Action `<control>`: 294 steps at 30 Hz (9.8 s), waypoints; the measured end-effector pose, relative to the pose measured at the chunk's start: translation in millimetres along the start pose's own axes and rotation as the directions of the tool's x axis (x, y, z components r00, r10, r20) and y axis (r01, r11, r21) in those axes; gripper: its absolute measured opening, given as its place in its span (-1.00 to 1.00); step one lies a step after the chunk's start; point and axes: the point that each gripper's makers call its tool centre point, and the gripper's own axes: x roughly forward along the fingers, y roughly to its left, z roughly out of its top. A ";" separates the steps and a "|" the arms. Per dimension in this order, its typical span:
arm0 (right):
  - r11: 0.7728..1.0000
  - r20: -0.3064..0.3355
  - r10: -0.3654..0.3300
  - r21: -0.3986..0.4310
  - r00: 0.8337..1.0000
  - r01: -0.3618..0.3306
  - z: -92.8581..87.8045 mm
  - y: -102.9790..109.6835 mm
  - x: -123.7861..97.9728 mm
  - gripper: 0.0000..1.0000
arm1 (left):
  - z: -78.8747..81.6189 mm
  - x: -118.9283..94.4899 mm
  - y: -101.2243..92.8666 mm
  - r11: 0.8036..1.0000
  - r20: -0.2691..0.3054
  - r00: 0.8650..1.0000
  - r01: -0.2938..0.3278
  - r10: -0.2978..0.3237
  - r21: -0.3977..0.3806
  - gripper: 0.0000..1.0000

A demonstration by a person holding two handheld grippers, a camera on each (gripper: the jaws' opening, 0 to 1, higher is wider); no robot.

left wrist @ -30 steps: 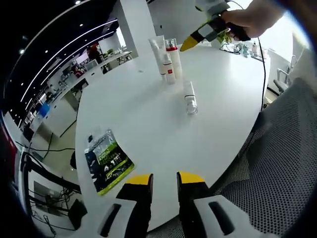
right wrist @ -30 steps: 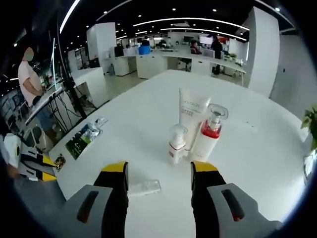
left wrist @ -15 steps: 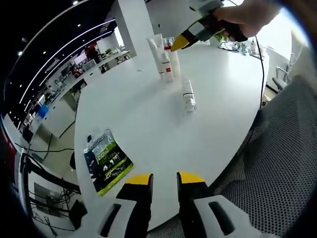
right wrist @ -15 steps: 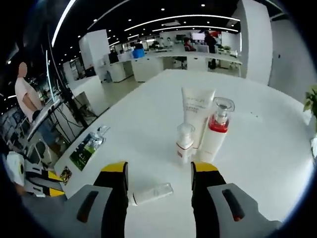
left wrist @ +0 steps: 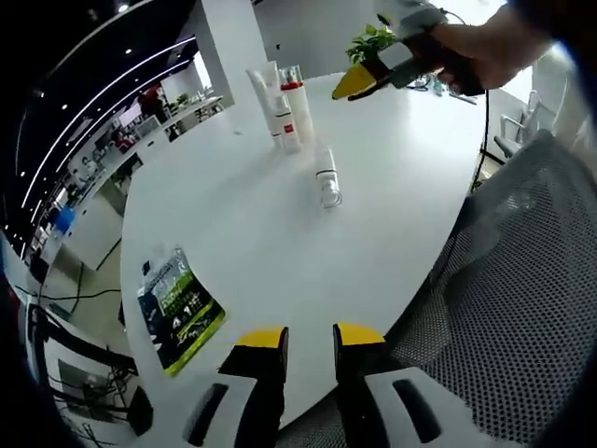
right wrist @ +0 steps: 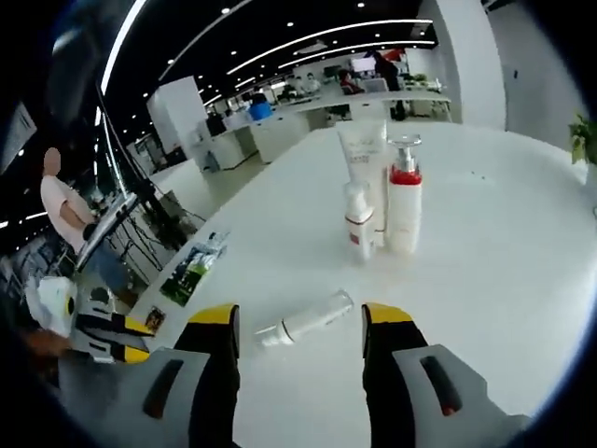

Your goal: Arrange the skincare products in the storage area until every visible bottle or jar stands upright without overlapping.

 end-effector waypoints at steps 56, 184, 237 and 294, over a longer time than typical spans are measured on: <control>0.536 -0.696 -0.044 -0.622 0.717 -0.571 -108.0 32.8 47.8 -0.64 | 19.8 -7.7 -21.5 0.991 0.106 0.985 0.135 -0.136 0.015 -0.60; 0.822 0.002 0.488 0.335 0.873 -0.461 -17.3 199.7 6.1 -0.58 | 73.0 -42.8 -16.6 0.976 0.428 0.891 0.204 -0.154 -0.073 -0.49; 0.940 0.086 -0.017 -0.339 0.996 0.046 53.9 -92.8 93.2 -0.58 | 9.6 -7.5 22.3 0.996 0.124 0.989 0.086 -0.085 0.002 -0.45; 0.951 0.064 -0.158 -0.258 0.985 0.169 54.8 -116.8 89.7 -0.40 | 5.9 -6.1 22.1 0.996 0.109 0.990 0.084 -0.084 0.008 -0.48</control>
